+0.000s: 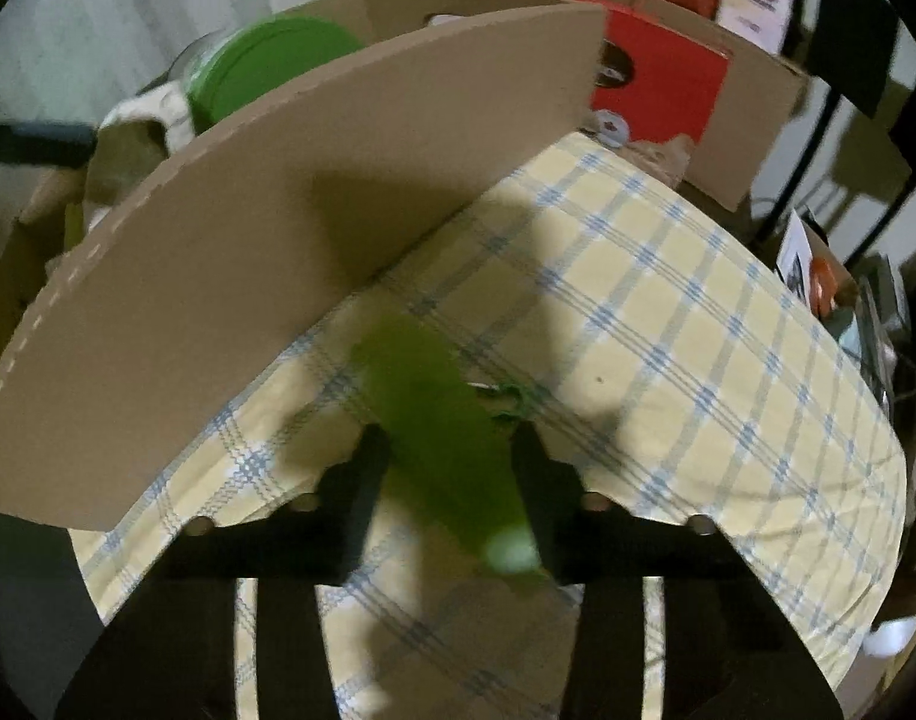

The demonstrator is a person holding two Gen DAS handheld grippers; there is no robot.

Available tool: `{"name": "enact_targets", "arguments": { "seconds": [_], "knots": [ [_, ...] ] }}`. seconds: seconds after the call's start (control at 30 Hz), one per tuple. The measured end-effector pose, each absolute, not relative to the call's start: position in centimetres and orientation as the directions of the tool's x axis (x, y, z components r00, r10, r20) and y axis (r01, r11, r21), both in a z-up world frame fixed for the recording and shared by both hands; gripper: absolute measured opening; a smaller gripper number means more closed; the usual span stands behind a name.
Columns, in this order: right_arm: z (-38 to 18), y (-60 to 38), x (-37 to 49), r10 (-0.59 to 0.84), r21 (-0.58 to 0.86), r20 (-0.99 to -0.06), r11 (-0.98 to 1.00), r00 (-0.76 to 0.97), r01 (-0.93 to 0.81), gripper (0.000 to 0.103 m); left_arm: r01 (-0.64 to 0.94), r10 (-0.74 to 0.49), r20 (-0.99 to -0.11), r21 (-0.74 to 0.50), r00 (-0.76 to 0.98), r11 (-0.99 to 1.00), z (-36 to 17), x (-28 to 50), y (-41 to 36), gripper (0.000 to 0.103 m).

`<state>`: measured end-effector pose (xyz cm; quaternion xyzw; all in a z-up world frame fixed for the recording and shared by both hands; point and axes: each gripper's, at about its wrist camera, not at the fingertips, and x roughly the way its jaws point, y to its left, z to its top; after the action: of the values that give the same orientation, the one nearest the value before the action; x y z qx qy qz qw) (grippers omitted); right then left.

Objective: Organize objects
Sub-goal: 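Lower the right gripper onto the green leaf-shaped piece and close on it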

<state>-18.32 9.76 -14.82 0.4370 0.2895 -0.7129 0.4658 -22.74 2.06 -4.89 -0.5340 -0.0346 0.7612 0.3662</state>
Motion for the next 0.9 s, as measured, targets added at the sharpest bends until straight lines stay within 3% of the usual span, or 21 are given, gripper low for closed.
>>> {"name": "enact_targets", "arguments": {
  "seconds": [0.3,0.47,0.53,0.73,0.9],
  "knots": [
    [-14.7,10.1,-17.8,-0.395,-0.073,-0.878,-0.448,-0.270,0.891,0.033,-0.525,0.600,-0.785,-0.448,-0.157,-0.724,-4.8,-22.3,2.2,0.103],
    [-14.9,9.5,-18.7,-0.412,-0.055,-0.865,-0.491,-0.287,0.869,0.042,-0.525,0.598,-0.786,-0.447,-0.156,-0.724,-4.7,-22.2,2.1,0.103],
    [-15.0,9.5,-18.6,-0.419,-0.047,-0.862,-0.494,-0.284,0.868,0.034,-0.521,0.598,-0.786,-0.448,-0.157,-0.726,-4.6,-22.1,2.0,0.103],
    [-14.7,10.3,-18.0,-0.434,-0.028,-0.855,-0.506,-0.283,0.862,0.033,-0.530,0.609,-0.777,-0.453,-0.159,-0.717,-4.1,-21.8,2.1,0.103],
    [-13.2,13.2,-18.5,-0.488,0.079,-0.829,-0.588,-0.274,0.805,0.033,-0.581,0.602,-0.784,-0.422,-0.152,-0.696,-3.2,-21.0,3.2,0.103]
  ]
}}
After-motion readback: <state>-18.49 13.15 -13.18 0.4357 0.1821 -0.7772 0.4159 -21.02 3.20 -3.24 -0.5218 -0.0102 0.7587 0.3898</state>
